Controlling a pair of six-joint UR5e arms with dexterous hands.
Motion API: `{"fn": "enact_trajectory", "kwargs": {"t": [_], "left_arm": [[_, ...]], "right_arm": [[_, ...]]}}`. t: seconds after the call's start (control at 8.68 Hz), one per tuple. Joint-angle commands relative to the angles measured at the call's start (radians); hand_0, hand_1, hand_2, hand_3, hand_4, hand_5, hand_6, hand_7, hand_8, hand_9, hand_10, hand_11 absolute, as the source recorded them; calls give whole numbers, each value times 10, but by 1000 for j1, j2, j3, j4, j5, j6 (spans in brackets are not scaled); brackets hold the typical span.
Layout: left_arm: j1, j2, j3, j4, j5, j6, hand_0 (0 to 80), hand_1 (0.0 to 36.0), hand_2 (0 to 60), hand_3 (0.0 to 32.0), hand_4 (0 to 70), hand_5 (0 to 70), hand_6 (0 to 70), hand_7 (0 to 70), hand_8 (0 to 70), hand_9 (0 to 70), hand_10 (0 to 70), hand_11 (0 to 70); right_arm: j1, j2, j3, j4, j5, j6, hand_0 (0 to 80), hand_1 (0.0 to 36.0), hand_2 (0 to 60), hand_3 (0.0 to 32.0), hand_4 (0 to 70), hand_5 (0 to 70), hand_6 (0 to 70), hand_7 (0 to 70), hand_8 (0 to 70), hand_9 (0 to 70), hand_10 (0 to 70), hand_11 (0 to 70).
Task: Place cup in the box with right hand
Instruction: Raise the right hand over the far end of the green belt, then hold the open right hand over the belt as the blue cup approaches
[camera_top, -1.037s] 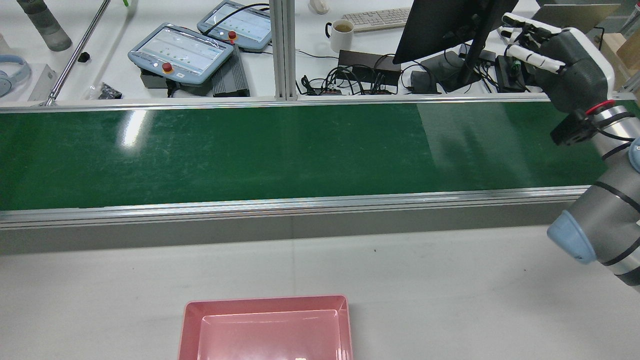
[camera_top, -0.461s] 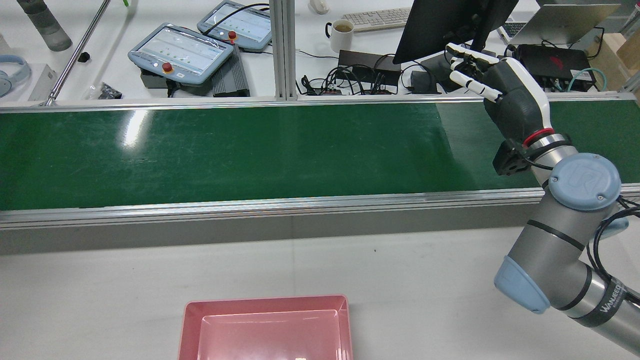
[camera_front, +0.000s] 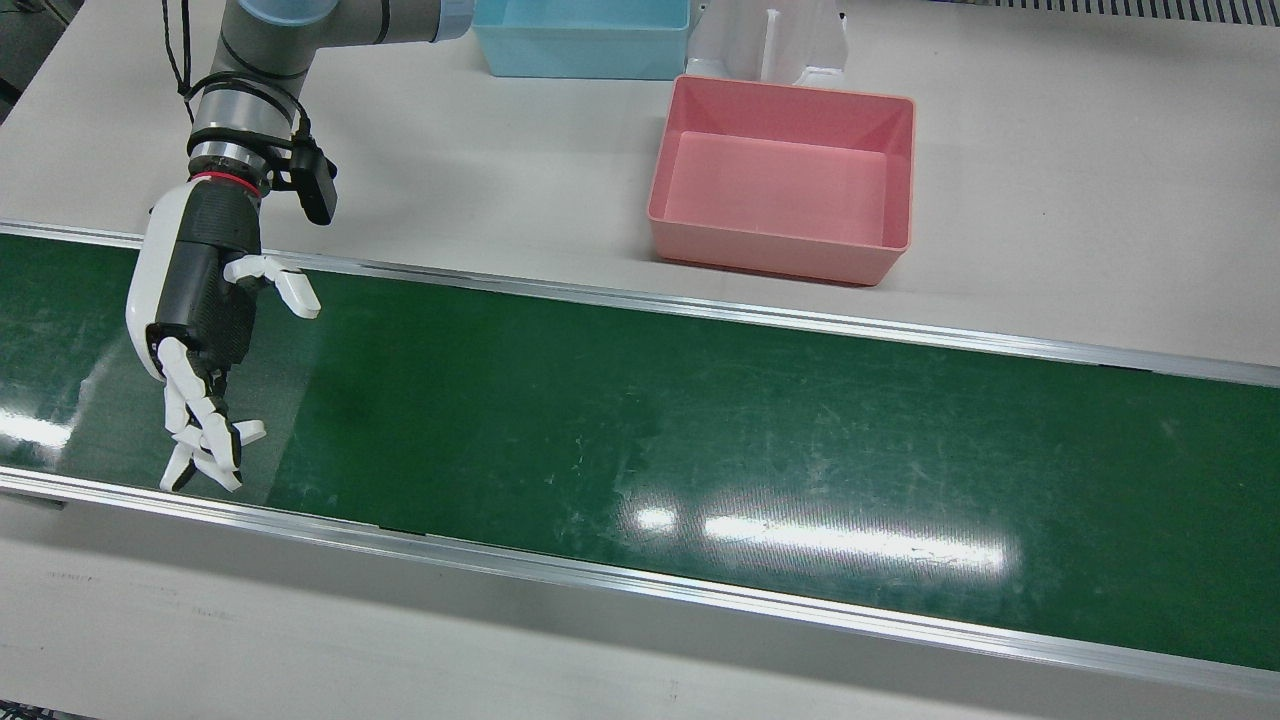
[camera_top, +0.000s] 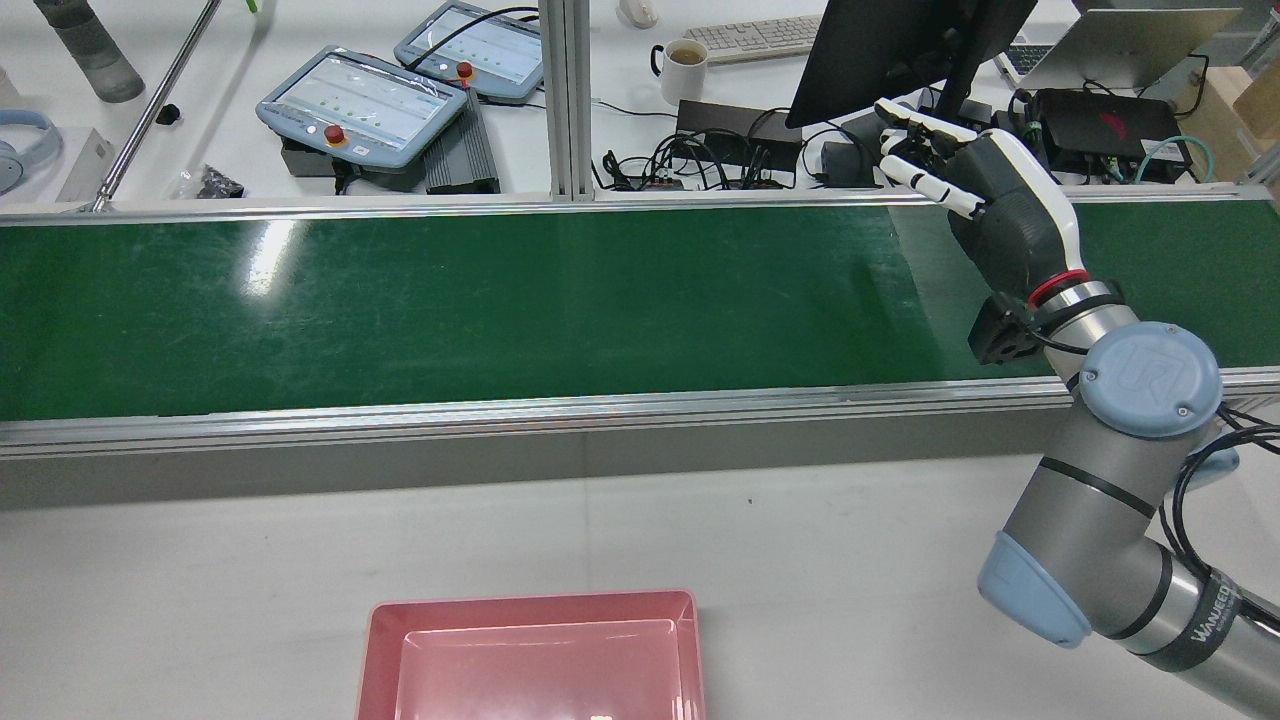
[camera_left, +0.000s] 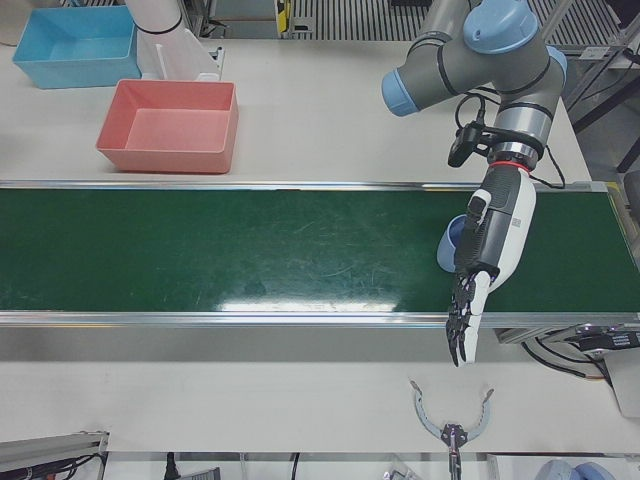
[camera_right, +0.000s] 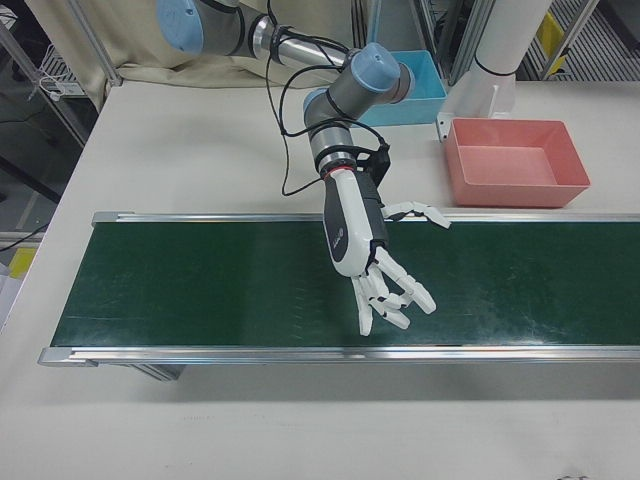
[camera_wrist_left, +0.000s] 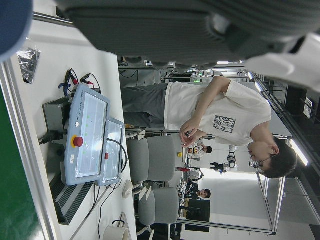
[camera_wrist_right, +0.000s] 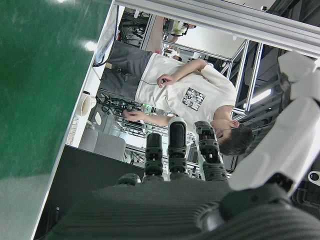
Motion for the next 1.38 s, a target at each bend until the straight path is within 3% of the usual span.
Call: {"fn": "enact_trajectory", "kwargs": {"t": [0.0,0.23,0.35,0.46,0.58,0.69,1.04,1.27], "left_arm": [[0,-1,0,0,0,0,0,0,0,0,0,0,0,0,0,0,0,0],[0,-1,0,0,0,0,0,0,0,0,0,0,0,0,0,0,0,0],[0,-1,0,0,0,0,0,0,0,0,0,0,0,0,0,0,0,0],[0,-1,-1,0,0,0,0,0,0,0,0,0,0,0,0,0,0,0],[0,-1,-1,0,0,0,0,0,0,0,0,0,0,0,0,0,0,0],[0,-1,-1,0,0,0,0,0,0,0,0,0,0,0,0,0,0,0],[0,-1,0,0,0,0,0,0,0,0,0,0,0,0,0,0,0,0],[0,-1,0,2,0,0,0,0,0,0,0,0,0,0,0,0,0,0]], "right_arm": [[-18,-1,9,-4,3,-7,367,128,289,0,60,23,119,574,91,235,0,0],[-19,-7,9,-4,5,-8,349,123,276,0,33,23,117,559,92,234,0,0],[-16,-17,8,-4,6,-5,290,111,270,0,7,21,111,531,90,227,0,0],[-16,-28,8,-1,8,0,257,70,188,0,29,16,104,503,88,221,0,0],[-16,-31,4,5,11,0,420,0,0,0,127,17,101,478,87,213,0,0],[-16,-31,3,23,40,3,404,0,0,0,85,19,96,448,83,200,0,0],[-22,-38,-5,127,93,-2,382,0,0,0,61,17,93,436,77,187,0,2],[-33,-36,10,138,126,-8,404,0,0,0,129,15,96,459,72,186,0,0]]}}
